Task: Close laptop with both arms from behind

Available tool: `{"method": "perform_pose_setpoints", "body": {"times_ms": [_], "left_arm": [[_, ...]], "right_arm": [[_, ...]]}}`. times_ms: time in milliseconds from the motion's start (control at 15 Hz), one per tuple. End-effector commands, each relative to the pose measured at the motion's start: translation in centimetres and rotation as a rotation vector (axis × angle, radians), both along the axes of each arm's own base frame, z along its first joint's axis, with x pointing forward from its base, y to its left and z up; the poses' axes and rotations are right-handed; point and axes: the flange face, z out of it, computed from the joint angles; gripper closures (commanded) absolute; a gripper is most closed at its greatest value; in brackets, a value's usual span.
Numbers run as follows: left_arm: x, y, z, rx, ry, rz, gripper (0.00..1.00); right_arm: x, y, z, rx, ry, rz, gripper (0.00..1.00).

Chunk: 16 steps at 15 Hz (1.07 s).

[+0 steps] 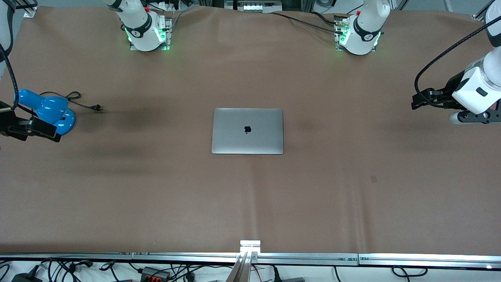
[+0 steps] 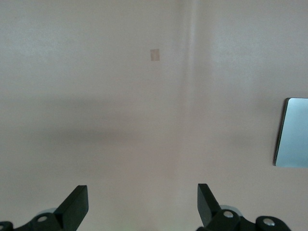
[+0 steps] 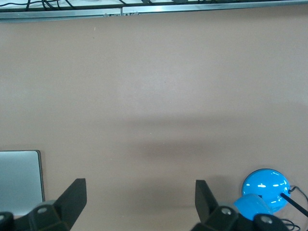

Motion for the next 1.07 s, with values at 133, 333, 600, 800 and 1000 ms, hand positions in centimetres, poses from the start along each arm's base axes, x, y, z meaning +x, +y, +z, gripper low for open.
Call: {"method": "perform_pose_setpoints", "body": {"times_ms": [133,333,600,800,1000], "left_arm": [[-0.6,-0.5,1.2,0.022,-0.021,0.002,0.00],[-0.7,-0.5,1.1,0.023,-0.015,0.009,0.00],[-0.8,-0.6,1.1,0.025,-0.004,0.029,0.00],[-0.8,-0.6,1.1,0.025,-0.006,0.029,0.00],[-0.8,-0.6,1.1,0.025,-0.004,0.029,0.00]], "right_arm": [[-2.7,0.4,-0.1,-0.022,0.020,0.029,0.00],[-6.2,0.1,-0.7,-0.043,0.033,0.029,0.00],[-9.8,0.0,-1.3,-0.042,0.042,0.028,0.00],[-10.3,0.1,-1.4,-0.042,0.027,0.031,0.00],[-10.4,0.3,-1.2,-0.045,0.024,0.039,0.00]]}}
